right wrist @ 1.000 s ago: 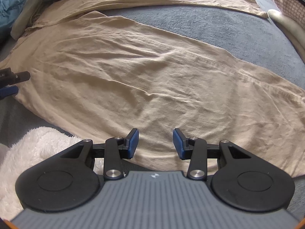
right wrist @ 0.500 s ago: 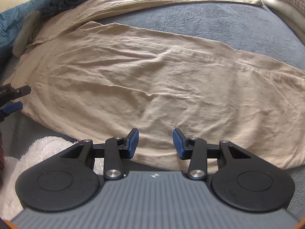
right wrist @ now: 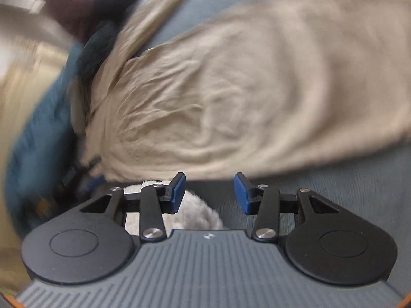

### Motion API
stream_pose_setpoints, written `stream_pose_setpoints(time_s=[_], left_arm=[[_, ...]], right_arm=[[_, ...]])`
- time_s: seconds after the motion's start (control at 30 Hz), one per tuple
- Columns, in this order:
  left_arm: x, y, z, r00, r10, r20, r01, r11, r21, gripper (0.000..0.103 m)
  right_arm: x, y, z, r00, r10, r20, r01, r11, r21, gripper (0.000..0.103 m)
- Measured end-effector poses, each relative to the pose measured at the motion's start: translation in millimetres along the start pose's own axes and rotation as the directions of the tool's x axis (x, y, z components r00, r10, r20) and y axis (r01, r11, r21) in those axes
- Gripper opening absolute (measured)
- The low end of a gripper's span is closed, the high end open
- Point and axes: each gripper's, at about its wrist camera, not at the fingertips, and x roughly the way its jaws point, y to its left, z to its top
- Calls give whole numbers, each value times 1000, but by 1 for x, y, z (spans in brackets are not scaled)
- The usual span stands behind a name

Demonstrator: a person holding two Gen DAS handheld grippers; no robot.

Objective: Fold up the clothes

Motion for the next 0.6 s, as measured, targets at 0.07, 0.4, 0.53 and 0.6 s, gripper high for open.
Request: stream_pose_setpoints(time_s=[0.07, 0.4, 0.53, 0.6], left_arm=[[0, 0, 0, 1000, 2, 7, -2, 1000, -6, 72], [-13, 15, 5, 991, 83, 105, -71, 992, -107, 74], [-12, 32, 9, 984, 142, 103, -119, 971, -208, 74], [-10, 41, 10, 982, 163, 96, -133, 956, -260, 74]], right_arm=[[5, -22, -5, 997, 71, -10, -68, 984, 167, 45], [56, -59, -15, 969, 245, 34, -226, 821, 524, 47], [42, -68, -17, 949, 244, 199, -315, 765, 563, 47], [42, -76, -23, 945, 246, 215, -327, 727, 604, 46]])
